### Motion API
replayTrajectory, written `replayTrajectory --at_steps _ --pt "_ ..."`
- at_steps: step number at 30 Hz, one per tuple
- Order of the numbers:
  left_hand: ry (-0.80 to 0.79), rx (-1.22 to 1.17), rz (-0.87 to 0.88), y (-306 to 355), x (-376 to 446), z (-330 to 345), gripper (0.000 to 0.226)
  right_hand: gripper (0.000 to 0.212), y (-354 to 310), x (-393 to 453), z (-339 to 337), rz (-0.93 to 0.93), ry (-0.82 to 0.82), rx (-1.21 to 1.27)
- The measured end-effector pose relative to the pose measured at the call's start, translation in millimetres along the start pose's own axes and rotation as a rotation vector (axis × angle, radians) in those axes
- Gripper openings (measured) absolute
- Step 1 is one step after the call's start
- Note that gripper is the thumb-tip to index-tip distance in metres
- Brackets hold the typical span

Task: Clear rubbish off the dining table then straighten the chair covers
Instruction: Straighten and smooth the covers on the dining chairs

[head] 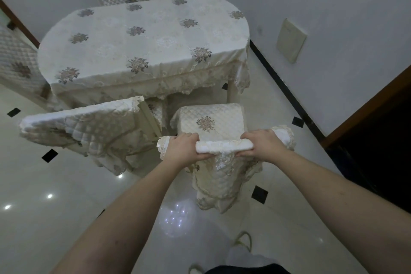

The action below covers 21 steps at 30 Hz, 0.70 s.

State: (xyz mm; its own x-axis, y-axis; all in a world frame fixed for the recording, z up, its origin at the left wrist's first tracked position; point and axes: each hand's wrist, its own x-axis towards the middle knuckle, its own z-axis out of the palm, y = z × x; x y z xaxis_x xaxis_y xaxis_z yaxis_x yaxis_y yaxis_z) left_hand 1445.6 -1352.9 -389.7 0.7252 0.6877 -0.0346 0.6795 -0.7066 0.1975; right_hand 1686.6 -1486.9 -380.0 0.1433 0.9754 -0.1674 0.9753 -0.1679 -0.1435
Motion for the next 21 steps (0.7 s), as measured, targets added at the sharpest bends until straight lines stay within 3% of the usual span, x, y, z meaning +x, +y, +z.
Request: replayTrajectory --at_steps 21 --pt "0.031 0.018 -0.131 3.4 98.1 -0.7 0.070 0.071 70.6 106.6 -30.9 -0.168 -0.032 -0.025"
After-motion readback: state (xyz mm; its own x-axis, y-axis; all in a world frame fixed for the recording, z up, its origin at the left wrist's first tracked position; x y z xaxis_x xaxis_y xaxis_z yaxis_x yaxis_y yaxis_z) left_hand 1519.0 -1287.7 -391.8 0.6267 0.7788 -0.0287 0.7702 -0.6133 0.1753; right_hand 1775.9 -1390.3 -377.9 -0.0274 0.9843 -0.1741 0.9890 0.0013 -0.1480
